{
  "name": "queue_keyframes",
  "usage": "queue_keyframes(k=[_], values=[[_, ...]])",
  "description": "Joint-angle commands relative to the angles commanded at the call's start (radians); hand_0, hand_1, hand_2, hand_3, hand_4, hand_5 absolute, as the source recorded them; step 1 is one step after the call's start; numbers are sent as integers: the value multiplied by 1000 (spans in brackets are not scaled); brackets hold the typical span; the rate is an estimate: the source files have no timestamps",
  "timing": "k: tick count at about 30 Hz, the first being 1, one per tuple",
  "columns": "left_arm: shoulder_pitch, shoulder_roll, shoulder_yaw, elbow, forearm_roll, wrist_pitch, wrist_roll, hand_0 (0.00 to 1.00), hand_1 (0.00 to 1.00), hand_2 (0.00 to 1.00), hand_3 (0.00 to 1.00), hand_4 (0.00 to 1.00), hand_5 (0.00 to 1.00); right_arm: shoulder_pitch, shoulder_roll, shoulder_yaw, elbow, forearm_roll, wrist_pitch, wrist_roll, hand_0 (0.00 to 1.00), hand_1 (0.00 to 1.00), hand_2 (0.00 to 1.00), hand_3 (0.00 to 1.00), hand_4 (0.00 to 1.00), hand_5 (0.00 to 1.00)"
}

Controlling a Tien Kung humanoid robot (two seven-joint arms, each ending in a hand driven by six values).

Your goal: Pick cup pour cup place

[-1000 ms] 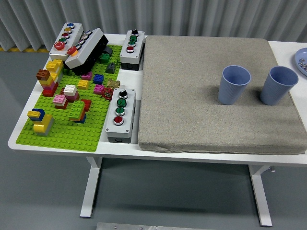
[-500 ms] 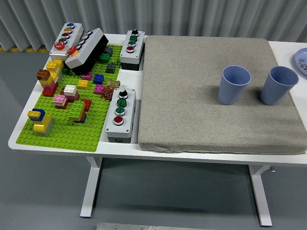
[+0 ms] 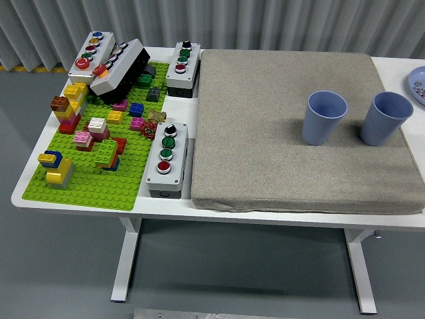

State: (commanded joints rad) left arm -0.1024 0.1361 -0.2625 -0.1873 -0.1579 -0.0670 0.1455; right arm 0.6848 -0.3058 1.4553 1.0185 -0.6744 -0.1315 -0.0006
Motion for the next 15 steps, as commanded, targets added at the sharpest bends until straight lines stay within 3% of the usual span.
queue_keyframes(k=[15], values=[[2,-1,-5,3,1,0,-1,883,857,927,804,645,899,-3,-3,6,2,-3,0,-1,926,843,910,903,868,910]])
